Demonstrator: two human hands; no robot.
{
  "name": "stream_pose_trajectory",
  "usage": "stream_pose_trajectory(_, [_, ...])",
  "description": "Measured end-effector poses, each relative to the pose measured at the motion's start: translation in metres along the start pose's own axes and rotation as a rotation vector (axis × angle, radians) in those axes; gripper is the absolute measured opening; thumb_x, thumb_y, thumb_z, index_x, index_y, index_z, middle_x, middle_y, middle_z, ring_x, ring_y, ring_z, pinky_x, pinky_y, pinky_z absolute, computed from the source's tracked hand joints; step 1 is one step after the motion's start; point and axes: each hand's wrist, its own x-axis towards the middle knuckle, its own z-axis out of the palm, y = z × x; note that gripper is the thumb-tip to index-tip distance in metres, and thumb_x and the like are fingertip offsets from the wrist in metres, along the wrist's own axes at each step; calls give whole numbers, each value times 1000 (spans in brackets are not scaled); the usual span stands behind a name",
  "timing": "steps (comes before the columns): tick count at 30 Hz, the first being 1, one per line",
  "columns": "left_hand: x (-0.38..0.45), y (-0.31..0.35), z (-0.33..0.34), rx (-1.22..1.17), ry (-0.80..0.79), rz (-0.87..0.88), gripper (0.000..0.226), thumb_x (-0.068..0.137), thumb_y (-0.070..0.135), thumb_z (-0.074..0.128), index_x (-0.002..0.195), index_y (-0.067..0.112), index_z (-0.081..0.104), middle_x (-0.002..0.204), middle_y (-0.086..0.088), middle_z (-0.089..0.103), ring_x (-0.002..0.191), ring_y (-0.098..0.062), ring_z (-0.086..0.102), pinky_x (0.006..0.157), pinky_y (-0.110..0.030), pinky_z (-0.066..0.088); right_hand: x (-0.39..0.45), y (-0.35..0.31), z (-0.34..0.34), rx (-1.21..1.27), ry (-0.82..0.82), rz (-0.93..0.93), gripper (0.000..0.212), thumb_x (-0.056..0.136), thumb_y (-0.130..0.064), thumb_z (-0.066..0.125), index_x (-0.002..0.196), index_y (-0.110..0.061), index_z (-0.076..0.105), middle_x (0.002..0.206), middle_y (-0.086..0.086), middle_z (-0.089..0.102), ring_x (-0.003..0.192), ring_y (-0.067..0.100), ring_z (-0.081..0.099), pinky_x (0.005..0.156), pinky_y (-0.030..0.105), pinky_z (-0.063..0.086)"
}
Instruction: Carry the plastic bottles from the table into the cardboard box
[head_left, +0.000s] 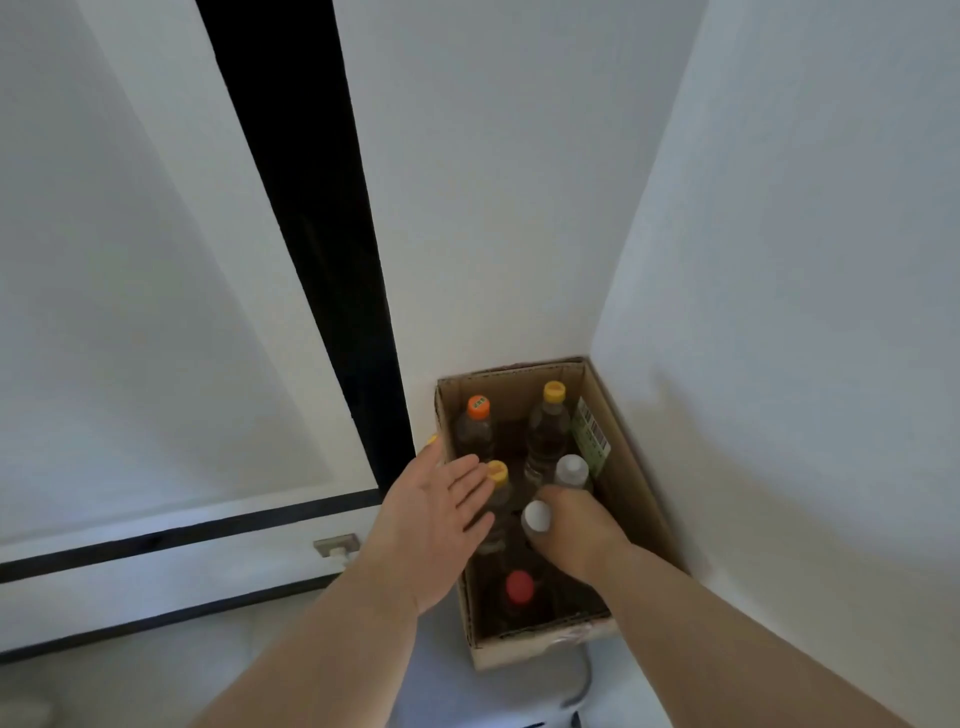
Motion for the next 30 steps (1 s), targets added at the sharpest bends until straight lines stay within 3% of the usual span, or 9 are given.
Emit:
stream_pose_trajectory(11, [14, -2, -5, -4, 16, -42, 69, 99, 53, 36, 150, 6, 36, 152, -9, 47, 144, -24, 39, 122, -47, 22, 9, 10, 5, 31, -52, 53, 18, 90, -22, 61, 108, -19, 63, 113, 6, 70, 108, 26, 66, 91, 37, 54])
stream_pose_trajectory(22, [15, -1, -7, 23, 42, -38, 67, 99, 52, 38, 150, 8, 36, 153, -8, 46, 144, -24, 39, 121, -47, 23, 7, 9, 7, 69, -69, 1, 14, 89, -22, 63, 103, -22, 62, 109, 3, 71, 103, 22, 67, 83, 31, 52])
stream_pose_trajectory(30, [12, -1, -13, 27, 55, -33, 68, 98, 52, 39, 151, 9, 35, 154, -9, 45, 144, -24, 39, 121, -48, 23, 8, 11, 7, 63, -63, 27, 21, 90, -20, 62, 111, -20, 62, 117, 6, 69, 112, 26, 65, 93, 38, 53])
